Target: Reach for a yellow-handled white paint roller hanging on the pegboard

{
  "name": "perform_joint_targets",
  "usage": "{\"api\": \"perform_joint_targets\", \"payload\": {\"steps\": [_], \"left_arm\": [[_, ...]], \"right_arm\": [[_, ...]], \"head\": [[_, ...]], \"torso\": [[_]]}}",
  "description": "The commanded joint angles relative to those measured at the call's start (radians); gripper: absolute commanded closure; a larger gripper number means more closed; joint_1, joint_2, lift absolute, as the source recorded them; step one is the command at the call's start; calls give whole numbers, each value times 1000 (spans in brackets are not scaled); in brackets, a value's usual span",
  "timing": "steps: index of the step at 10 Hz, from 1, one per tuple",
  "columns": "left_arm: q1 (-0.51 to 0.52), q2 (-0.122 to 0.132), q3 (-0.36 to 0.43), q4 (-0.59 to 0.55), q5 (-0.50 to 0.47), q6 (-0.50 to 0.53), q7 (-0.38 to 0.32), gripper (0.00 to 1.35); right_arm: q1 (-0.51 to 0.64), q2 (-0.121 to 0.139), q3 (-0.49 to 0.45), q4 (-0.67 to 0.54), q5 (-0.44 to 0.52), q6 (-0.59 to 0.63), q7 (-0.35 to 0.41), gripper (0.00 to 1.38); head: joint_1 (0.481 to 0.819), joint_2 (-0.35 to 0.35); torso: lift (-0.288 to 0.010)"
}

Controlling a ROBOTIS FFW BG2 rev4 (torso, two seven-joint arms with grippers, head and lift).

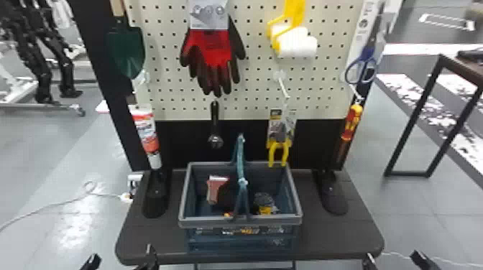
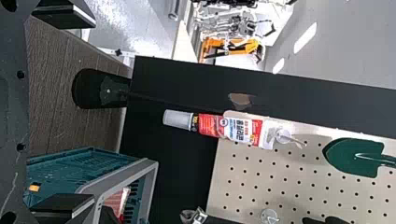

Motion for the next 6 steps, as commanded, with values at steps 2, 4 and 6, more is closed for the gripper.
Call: {"api": "perform_joint_targets", "payload": {"steps": [2,4,6], "left_arm": [[0,0,0,0,0,0,0,-2],[0,0,0,0,0,0,0,-2],[0,0,0,0,0,0,0,-2]], "right_arm": [[0,6,0,0,0,0,0,-2],[0,6,0,0,0,0,0,-2],[0,6,0,0,0,0,0,-2]], "head": [[549,0],[549,0],[549,0]], "torso": [[-100],[-100],[-100]]}}
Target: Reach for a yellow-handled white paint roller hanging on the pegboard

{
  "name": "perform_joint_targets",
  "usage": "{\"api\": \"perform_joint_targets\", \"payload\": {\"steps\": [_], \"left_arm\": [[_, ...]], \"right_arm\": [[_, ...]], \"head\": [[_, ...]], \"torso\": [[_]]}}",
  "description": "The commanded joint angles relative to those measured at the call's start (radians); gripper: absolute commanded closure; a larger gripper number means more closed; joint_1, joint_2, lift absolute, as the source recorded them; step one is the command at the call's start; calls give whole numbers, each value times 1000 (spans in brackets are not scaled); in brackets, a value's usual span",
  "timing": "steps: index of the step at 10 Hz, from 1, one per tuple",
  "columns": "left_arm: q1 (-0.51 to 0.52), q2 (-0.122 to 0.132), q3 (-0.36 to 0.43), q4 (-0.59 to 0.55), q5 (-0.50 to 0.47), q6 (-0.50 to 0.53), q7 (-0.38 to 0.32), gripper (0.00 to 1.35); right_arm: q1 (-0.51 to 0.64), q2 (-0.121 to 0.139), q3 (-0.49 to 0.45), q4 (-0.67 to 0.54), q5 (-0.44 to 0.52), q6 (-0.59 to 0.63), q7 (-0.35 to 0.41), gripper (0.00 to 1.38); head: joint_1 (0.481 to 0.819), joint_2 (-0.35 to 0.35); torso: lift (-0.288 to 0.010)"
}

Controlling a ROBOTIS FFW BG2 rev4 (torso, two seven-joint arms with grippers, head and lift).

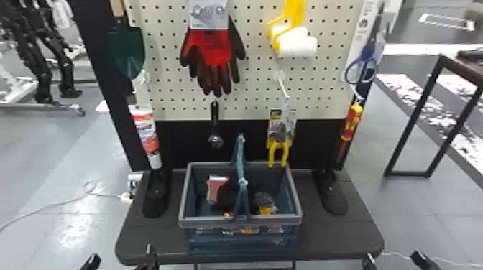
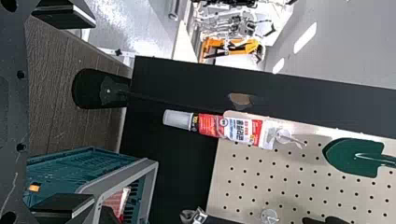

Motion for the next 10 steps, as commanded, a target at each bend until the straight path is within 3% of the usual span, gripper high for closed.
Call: {"api": "perform_joint_targets", "payload": {"steps": [1,10], "left_arm": [[0,0,0,0,0,0,0,-2],[0,0,0,0,0,0,0,-2]], "right_arm": [[0,6,0,0,0,0,0,-2],[0,6,0,0,0,0,0,-2]], "head": [[549,0],[549,0]], "torso": [[-100],[-100]]}}
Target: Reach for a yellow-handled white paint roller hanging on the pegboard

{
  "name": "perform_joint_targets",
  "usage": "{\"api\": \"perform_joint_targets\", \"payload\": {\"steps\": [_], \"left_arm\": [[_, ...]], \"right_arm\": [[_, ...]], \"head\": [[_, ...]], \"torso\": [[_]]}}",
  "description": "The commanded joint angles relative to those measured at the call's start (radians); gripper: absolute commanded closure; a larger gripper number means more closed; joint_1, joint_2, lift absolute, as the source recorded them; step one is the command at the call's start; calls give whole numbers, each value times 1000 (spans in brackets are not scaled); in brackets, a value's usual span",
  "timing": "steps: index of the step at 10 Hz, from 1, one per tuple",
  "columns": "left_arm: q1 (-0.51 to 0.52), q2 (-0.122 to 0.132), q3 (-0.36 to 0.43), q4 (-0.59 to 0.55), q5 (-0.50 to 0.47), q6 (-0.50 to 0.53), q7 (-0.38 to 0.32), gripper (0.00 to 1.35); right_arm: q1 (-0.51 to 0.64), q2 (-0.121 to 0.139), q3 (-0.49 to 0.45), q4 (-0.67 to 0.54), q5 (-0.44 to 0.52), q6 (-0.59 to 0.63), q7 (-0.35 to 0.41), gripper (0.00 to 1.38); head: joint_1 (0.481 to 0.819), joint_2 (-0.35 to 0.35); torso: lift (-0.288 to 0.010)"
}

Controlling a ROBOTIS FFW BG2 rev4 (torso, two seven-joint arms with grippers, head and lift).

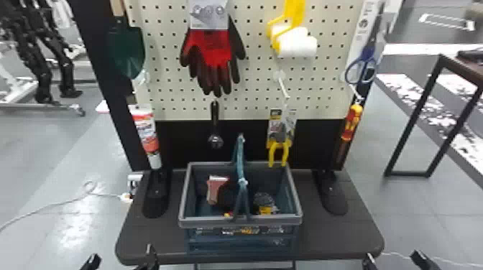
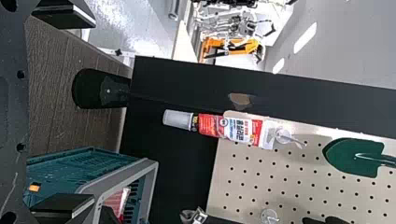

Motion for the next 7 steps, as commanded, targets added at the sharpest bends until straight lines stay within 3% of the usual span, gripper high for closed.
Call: {"api": "perform_joint_targets", "payload": {"steps": [1,7], "left_arm": [[0,0,0,0,0,0,0,-2],[0,0,0,0,0,0,0,-2]], "right_arm": [[0,5,0,0,0,0,0,-2],[0,5,0,0,0,0,0,-2]], "head": [[549,0],[549,0]], "torso": [[-100],[-100]]}}
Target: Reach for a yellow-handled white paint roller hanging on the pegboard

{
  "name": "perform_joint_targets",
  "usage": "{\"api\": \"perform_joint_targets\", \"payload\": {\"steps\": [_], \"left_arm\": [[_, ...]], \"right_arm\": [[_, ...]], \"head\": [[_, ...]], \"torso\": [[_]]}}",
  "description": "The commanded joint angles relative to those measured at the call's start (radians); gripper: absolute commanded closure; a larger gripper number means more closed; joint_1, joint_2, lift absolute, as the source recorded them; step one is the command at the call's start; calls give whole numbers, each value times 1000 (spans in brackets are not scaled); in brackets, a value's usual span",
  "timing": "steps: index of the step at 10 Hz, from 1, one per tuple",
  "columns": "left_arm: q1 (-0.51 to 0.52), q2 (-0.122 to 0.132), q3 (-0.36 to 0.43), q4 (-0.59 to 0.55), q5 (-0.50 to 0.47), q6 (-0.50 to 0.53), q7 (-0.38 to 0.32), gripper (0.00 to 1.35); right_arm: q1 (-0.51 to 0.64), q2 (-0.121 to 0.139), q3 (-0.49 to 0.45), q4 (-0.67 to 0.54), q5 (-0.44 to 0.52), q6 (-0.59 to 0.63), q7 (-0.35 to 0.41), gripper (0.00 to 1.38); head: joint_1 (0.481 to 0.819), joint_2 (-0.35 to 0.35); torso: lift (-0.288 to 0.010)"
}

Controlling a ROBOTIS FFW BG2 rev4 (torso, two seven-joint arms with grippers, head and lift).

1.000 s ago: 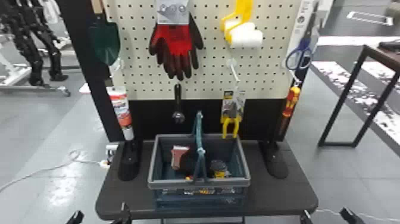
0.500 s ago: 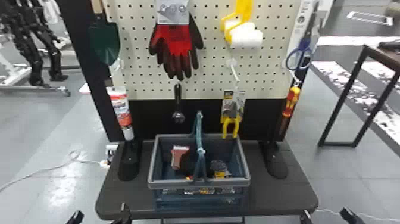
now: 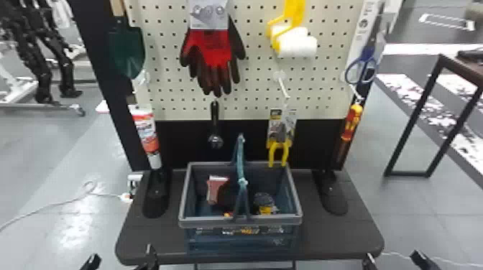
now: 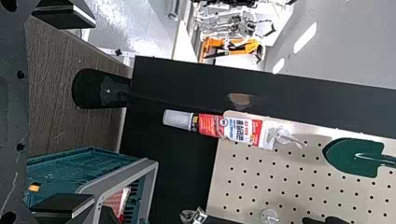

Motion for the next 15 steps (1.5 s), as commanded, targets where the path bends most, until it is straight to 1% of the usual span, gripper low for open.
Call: {"api": "perform_joint_targets", "payload": {"steps": [1,15], "left_arm": [[0,0,0,0,0,0,0,-2],[0,0,0,0,0,0,0,-2]], "right_arm": [[0,6,0,0,0,0,0,-2],[0,6,0,0,0,0,0,-2]], "head": [[549,0],[549,0]], "torso": [[-100],[-100]]}}
